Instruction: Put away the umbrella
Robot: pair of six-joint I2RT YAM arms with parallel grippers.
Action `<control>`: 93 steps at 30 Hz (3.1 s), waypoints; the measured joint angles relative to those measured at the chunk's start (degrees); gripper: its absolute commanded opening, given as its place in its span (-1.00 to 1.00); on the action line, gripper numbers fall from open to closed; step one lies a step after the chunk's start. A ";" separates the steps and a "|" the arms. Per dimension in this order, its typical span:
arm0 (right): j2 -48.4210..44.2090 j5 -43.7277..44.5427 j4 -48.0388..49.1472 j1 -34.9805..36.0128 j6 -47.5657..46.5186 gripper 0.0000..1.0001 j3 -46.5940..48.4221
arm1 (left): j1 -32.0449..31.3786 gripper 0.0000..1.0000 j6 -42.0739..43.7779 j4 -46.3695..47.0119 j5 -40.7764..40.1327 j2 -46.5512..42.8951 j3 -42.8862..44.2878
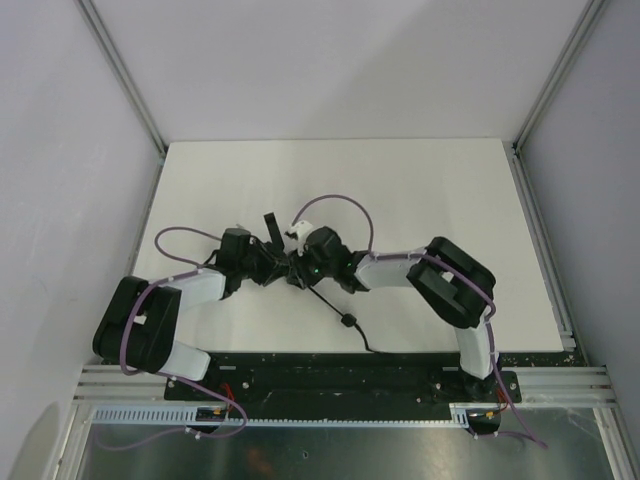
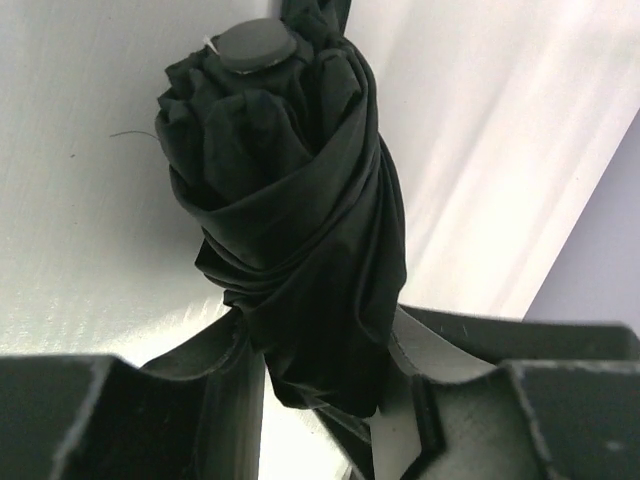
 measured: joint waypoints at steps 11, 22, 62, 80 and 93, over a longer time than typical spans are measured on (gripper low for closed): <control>4.13 -31.28 14.08 -10.84 15.56 -1.00 -4.50 | -0.42 0.42 2.73 -2.23 2.19 0.81 1.29; 8.96 -40.04 26.97 -13.57 31.82 -1.00 -6.78 | -0.52 -0.81 3.04 -1.84 4.72 2.16 1.86; 0.59 16.39 -8.02 4.09 -3.39 -1.00 3.19 | -0.59 -0.03 1.11 0.39 1.57 -1.27 0.57; -1.68 -13.92 7.23 -8.74 2.78 -1.00 -6.60 | 5.53 0.38 19.30 -14.49 6.64 -29.99 0.94; -1.38 -26.03 8.92 -12.74 7.76 -1.00 -8.46 | 5.88 0.35 27.61 -17.55 7.96 -22.49 3.45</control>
